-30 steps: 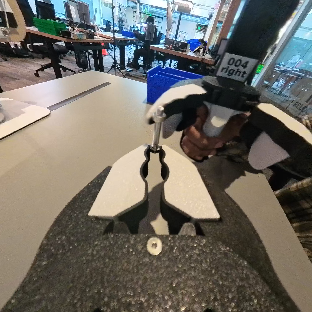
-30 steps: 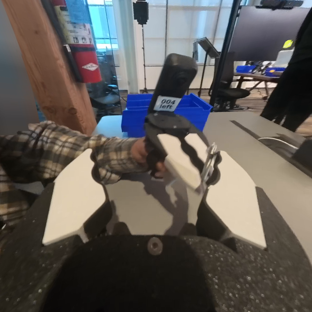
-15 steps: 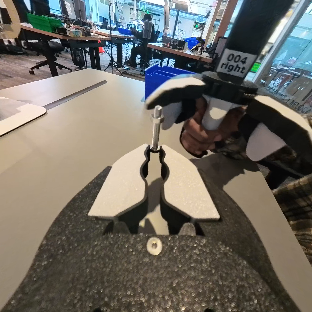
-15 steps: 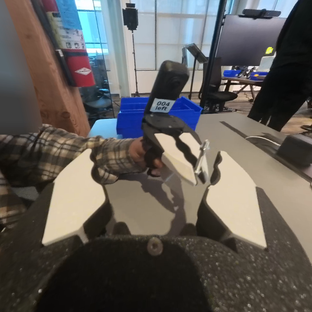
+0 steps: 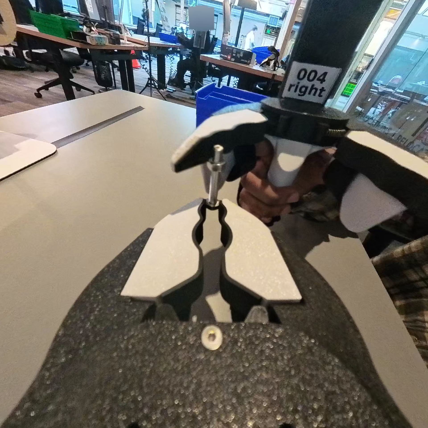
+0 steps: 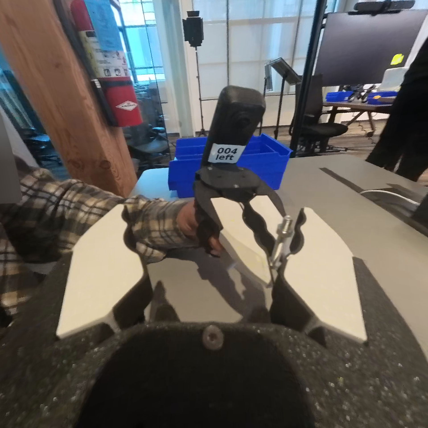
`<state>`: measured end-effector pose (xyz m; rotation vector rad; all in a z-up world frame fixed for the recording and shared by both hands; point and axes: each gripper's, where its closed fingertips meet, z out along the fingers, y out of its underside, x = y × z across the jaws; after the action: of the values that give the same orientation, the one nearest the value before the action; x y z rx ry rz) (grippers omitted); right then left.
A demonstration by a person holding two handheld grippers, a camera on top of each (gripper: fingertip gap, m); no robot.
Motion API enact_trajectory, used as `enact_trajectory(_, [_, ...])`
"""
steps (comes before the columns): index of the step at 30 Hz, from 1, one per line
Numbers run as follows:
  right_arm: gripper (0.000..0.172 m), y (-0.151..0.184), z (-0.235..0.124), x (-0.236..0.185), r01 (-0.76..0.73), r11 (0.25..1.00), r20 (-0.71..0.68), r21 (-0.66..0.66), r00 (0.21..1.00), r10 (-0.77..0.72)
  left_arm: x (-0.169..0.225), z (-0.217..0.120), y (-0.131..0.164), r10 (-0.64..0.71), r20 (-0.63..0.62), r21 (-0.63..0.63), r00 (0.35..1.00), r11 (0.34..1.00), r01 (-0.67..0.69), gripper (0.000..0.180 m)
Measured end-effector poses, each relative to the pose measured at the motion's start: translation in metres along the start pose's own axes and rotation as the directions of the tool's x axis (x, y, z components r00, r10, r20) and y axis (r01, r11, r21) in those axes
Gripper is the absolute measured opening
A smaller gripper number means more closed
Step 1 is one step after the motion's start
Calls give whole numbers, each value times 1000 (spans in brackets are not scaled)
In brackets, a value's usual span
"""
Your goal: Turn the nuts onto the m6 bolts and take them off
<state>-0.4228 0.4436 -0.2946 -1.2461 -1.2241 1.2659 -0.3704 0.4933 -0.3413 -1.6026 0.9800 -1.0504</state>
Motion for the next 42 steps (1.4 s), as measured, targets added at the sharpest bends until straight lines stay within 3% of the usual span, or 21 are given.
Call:
enact_trajectory(6, [131,0,-21,-9,26,1000,-53,0,998,-26,-4,-4,-2,-5,5,10,1000,1000,5,10])
enact_trajectory(11, [133,1,0,1,-12,1000,-2,-16,1000,12,0,-1,-1,-1,2,5,1000,1000,1,10])
enact_trajectory(16, [131,5,-21,-14,25,1000,-48,-17,999,-25,-5,-6,-4,-7,10,17,1000,1000,7,9])
enact_trajectory(22, [134,4,3,-2,-26,1000,-2,-7,1000,26,0,0,0,-7,-1,4,1000,1000,7,9])
enact_trajectory(27, [133,4,-20,-11,18,1000,-66,3,998,-17,-4,-3,-2,-9,4,7,1000,1000,9,9])
enact_trajectory(31, [135,0,-2,5,-4,1000,-48,16,999,5,-1,0,0,-9,-1,1,1000,1000,9,10])
enact_trajectory(35, [140,10,-7,-14,-9,1000,-37,-19,999,8,-5,-4,-1,-13,21,4,1000,1000,13,9])
enact_trajectory(39, [132,1,-33,-17,12,1000,-83,-2,996,-12,-7,-6,-3,-17,18,9,1000,1000,17,9])
enact_trajectory(42, [122,-10,-31,-5,34,999,-92,-1,995,-34,-3,-3,-3,-11,8,9,1000,1000,11,10])
